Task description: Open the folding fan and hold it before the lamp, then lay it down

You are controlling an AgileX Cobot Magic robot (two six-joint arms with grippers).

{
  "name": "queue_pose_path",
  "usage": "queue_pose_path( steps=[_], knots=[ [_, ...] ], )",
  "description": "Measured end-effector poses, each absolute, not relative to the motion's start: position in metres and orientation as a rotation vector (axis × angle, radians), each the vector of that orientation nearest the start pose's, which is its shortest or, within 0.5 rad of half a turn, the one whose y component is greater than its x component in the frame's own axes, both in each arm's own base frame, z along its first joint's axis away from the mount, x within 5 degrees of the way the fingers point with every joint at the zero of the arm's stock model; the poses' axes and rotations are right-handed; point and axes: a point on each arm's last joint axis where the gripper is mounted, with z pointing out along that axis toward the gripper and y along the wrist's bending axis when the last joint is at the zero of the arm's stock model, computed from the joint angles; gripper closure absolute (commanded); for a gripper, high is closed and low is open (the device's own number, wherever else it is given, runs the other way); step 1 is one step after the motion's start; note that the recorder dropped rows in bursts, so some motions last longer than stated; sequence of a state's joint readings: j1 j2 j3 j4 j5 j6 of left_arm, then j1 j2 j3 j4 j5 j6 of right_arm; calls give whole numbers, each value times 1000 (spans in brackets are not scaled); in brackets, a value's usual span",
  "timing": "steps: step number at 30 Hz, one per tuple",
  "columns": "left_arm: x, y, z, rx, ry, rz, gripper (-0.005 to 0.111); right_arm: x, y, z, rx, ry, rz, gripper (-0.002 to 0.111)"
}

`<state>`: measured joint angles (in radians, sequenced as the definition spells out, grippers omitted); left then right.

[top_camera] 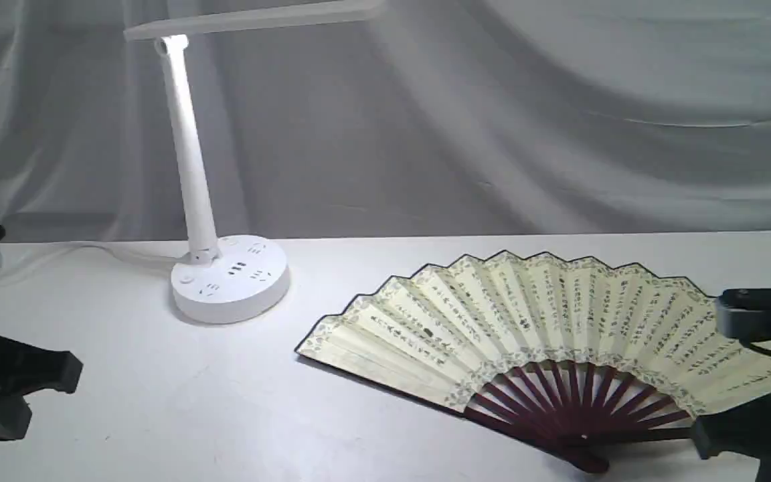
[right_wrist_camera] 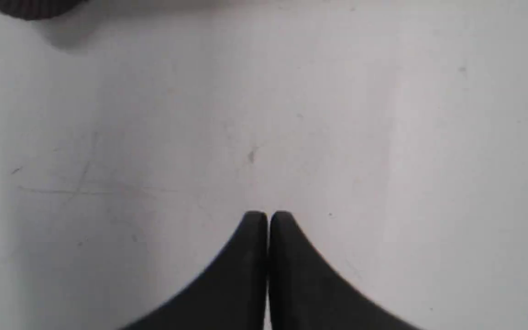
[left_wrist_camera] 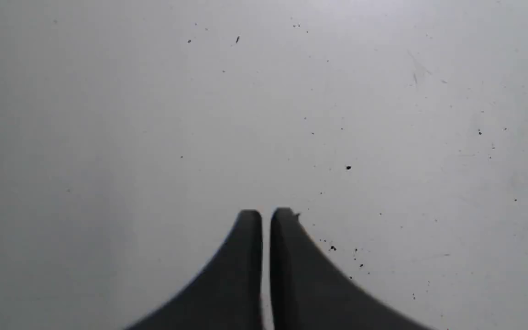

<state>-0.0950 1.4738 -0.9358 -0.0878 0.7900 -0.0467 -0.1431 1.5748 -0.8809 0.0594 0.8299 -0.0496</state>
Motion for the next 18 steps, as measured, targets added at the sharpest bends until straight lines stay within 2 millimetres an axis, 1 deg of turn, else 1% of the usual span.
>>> queue_pose_path(
  steps=[2,5,14,18],
  knots=[
    [274,-32,232,12,2814,-133,107,267,-43,190,240,2988,43,108],
    [274,-32,232,23,2814,-131,107,266,-50,190,242,2988,1,108],
    [274,-31,232,40,2810,-111,107,266,-52,190,215,2991,-32,108],
    [275,-31,238,48,2820,-109,107,264,-52,198,213,2963,-37,108]
  ],
)
